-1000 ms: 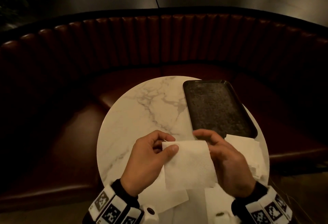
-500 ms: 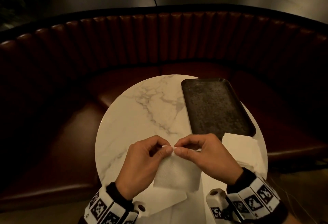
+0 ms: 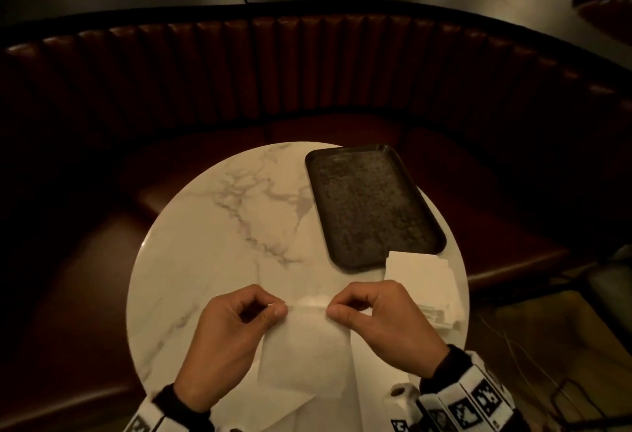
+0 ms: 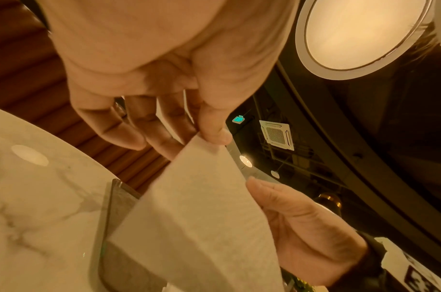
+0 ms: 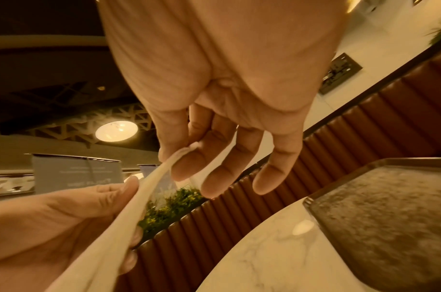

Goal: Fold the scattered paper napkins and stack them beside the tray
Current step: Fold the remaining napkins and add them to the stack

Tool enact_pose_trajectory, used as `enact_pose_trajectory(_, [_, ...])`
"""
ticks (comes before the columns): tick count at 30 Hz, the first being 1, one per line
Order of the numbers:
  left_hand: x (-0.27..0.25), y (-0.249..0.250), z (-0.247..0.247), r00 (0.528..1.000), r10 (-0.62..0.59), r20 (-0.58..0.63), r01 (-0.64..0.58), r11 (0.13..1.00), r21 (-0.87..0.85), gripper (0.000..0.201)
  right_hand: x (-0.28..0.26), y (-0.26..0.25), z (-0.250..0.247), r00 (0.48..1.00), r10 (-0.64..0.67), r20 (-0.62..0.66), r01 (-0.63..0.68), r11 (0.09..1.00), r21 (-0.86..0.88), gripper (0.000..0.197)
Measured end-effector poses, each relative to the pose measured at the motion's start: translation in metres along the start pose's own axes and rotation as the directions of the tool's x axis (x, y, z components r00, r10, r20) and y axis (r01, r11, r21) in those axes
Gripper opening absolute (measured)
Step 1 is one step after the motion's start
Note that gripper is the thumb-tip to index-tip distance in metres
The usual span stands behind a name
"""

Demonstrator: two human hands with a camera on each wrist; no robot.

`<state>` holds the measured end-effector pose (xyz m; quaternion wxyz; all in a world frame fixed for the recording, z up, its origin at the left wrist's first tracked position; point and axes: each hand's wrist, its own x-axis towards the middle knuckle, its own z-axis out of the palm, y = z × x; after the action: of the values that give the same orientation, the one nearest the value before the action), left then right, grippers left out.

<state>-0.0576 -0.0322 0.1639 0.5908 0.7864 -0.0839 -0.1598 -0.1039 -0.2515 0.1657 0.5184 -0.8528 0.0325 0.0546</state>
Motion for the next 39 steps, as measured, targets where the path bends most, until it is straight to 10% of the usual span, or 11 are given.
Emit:
enact_pose_trajectory(8, [0.034,-0.047,0.032,0.995,-0.063,0.077,0.047,0.981,0.187,0.007,0.017,0.044,-0.024,0.993,0.101,-0.062,-0.106,0.991,-0.085,0.012])
enact_pose_trajectory(13, [0.025,-0.141,0.029,0.889,-0.458,0.000,0.265,0.515,0.815,0.073,0.049,0.112,-0.100,0.904,0.347,-0.249,-0.413,0.858,-0.305,0.012])
enact_pose_trajectory(19, [0.014,-0.168,0.027,0.920,-0.391,-0.035,0.171,0.317,0.933,0.086,0.065,0.171,-0.112,0.830,0.427,-0.358,-0.555,0.694,-0.459,0.027])
enact_pose_trajectory(25, [0.025,-0.174,0.025,0.882,-0.466,0.068,0.121,0.362,0.924,0.033,0.056,0.174,-0.105,0.820,0.275,-0.502,-0.543,0.651,-0.531,0.049])
enact_pose_trajectory(30, [0.028,-0.179,0.018,0.869,-0.479,0.123,0.138,0.473,0.870,0.031,0.032,0.132,-0.090,0.809,-0.033,-0.586,-0.350,0.774,-0.527,0.035])
enact_pose_trajectory(35, [0.028,-0.172,0.003,0.842,-0.527,0.116,0.338,0.683,0.648,0.032,-0.001,0.090,-0.024,0.974,-0.074,-0.216,-0.025,0.906,-0.423,0.024])
enact_pose_trajectory(39, [0.030,-0.132,-0.004,0.898,-0.426,0.111,0.401,0.896,0.190,0.029,-0.002,0.074,0.031,0.968,0.230,0.105,-0.213,0.966,-0.146,0.032])
